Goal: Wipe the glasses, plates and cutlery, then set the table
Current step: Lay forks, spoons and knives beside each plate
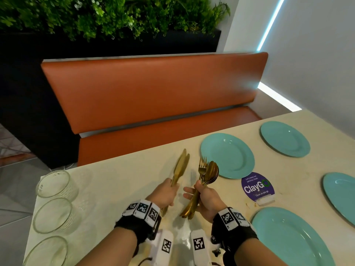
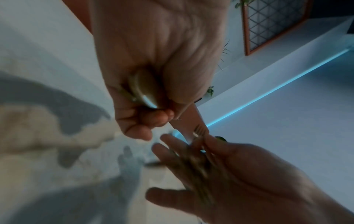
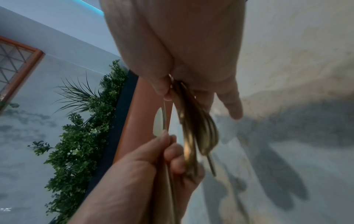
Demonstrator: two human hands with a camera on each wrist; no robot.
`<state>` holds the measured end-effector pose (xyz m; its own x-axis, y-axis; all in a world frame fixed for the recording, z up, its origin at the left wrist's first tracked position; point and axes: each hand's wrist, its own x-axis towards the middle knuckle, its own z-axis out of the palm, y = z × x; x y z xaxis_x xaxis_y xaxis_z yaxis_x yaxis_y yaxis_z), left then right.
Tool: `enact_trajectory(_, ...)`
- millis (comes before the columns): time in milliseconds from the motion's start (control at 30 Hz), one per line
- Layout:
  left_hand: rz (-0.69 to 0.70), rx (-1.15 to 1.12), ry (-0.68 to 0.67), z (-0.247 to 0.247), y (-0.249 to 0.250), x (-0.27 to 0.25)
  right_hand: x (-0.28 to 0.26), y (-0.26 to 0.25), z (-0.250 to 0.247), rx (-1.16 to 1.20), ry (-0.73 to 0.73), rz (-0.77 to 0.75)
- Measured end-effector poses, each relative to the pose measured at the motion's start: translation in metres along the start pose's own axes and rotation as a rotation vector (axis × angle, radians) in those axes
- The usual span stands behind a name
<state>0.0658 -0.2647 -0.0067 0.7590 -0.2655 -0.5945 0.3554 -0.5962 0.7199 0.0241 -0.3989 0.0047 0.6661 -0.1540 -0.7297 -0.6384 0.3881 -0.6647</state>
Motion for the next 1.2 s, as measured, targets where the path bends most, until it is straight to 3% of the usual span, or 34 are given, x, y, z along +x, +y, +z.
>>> enact_trajectory(167, 0.065, -0.068, -0.077, 0.032, 0.017, -0.019, -0.014, -0.006, -0.008, -0.151, 0.025, 0.012)
enact_trajectory(333, 0.128, -0.149, -0.146, 0.052, 0.009, -0.015, -0.029, -0.006, -0.019, -0.253, 0.001, -0.068)
enact_trajectory(567, 0.156, -0.341, -0.295, 0.057, 0.026, -0.049, -0.052, -0.006, -0.031, -0.394, -0.012, -0.138)
enact_trajectory(733, 0.209, -0.296, -0.297, 0.058, 0.032, -0.062, -0.06, -0.001, -0.029, -0.465, 0.044, -0.188)
enact_trajectory(933, 0.284, -0.223, -0.335, 0.056, 0.033, -0.071, -0.079, -0.004, -0.033, -0.565, 0.001, -0.161)
enact_trajectory(1200, 0.319, -0.245, -0.357, 0.056, 0.03, -0.082, -0.096, 0.001, -0.031, -0.463, -0.028, -0.093)
